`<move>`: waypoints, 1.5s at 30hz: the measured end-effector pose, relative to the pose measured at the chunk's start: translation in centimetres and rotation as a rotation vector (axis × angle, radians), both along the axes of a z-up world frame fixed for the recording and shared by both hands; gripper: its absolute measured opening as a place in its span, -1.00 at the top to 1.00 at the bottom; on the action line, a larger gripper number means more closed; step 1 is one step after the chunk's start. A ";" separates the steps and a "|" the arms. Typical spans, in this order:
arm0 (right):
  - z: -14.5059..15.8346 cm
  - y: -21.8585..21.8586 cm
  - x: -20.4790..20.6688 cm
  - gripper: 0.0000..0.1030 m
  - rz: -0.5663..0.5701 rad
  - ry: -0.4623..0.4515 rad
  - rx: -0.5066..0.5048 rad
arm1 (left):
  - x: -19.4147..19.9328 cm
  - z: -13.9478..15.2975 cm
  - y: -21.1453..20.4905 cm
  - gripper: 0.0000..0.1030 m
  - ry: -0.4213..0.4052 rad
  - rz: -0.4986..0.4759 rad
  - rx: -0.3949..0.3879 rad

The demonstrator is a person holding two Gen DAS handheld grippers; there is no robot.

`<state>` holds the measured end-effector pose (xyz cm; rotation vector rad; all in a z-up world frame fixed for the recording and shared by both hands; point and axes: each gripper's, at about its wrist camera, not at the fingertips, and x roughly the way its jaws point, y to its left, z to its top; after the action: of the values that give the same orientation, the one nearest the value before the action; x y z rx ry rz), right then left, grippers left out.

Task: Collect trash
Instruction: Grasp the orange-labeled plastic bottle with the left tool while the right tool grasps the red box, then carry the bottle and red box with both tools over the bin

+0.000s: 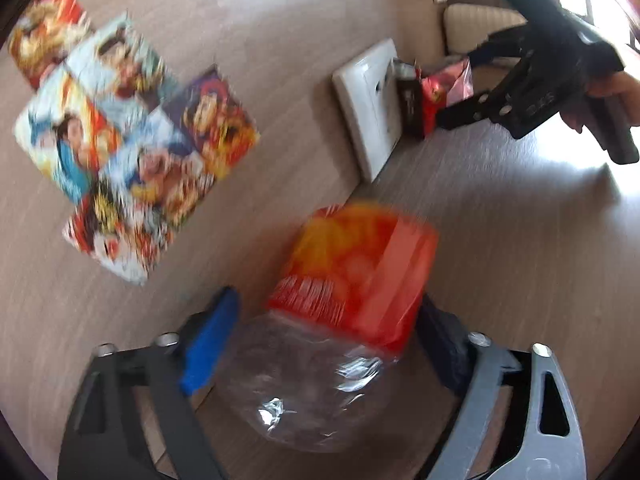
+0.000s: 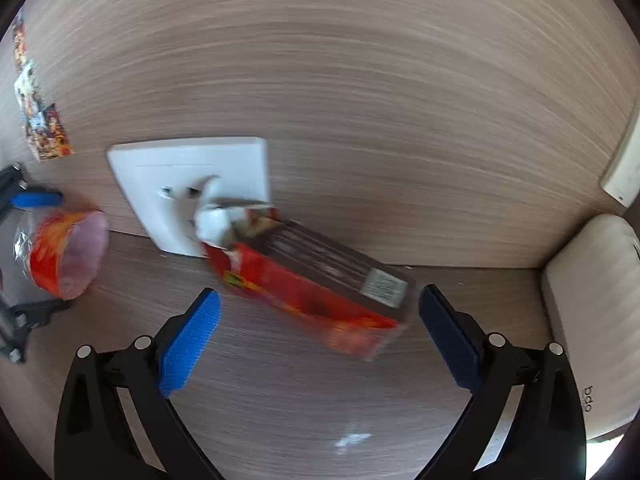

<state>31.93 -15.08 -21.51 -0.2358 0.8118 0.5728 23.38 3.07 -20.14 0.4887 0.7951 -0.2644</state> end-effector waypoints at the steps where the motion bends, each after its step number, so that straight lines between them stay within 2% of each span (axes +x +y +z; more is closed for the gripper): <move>1: 0.1 0.4 -0.4 -0.71 0.008 -0.014 -0.010 | 0.0 0.0 0.3 -0.47 0.013 0.004 -0.024; 2: 0.1 0.8 -0.9 -0.54 0.007 -0.022 -0.031 | -0.1 0.0 0.5 -0.46 0.014 0.014 -0.037; 4: 0.0 0.9 -1.3 -0.39 -0.009 -0.030 -0.042 | -0.1 -0.1 0.5 -0.45 0.008 0.015 -0.035; 7: 0.1 0.0 -1.8 -0.21 -0.028 -0.006 0.007 | -0.4 -0.1 0.3 -0.44 0.006 0.007 -0.053; 10: 0.5 -0.3 -2.9 -0.04 -0.035 -0.020 0.007 | -0.6 0.0 -0.3 -0.43 0.002 0.002 -0.058; 13: 0.9 -0.7 -3.7 0.09 -0.050 -0.011 0.021 | -1.0 0.0 -0.6 -0.43 0.000 0.010 -0.062; 17: 1.8 -1.7 -5.8 0.17 -0.080 0.023 0.094 | -1.4 0.7 -0.3 -0.43 -0.004 0.031 -0.073; 20: 2.6 -2.3 -7.0 0.27 -0.109 0.001 0.112 | -2.2 1.3 -0.5 -0.43 -0.009 0.043 -0.084; 22: 3.2 -2.5 -7.8 0.69 -0.136 -0.016 0.111 | -2.8 1.9 -0.8 -0.43 -0.015 0.045 -0.095; 23: 3.3 -2.8 -8.2 0.84 -0.143 -0.013 0.113 | -3.3 2.3 -1.2 -0.43 -0.017 0.040 -0.102; 24: 3.4 -3.1 -8.8 0.88 -0.148 -0.012 0.112 | -3.3 2.5 -1.1 -0.43 -0.019 0.036 -0.106; 30: 1.7 -4.6 -10.5 0.88 -0.133 0.056 0.119 | -4.0 2.5 -2.6 -0.43 -0.020 0.008 -0.119; 33: 1.6 -4.4 -11.5 0.88 -0.135 0.033 0.108 | -4.1 2.6 -2.5 -0.42 -0.022 0.014 -0.124; 42: 6.7 -5.1 -15.3 0.89 -0.150 -0.119 0.082 | -6.7 4.4 -4.4 -0.37 -0.052 -0.022 -0.125; 43: 7.2 -5.5 -15.5 0.89 -0.156 -0.126 0.076 | -7.1 4.8 -4.8 -0.19 -0.061 -0.033 -0.126; 45: 8.5 -6.9 -16.8 0.89 -0.183 -0.150 0.071 | -7.4 5.6 -5.4 -0.19 -0.069 -0.045 -0.131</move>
<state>15.14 -21.97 -12.99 -0.1352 0.6587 0.4057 15.99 -2.36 -14.53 0.3906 0.6955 -0.3378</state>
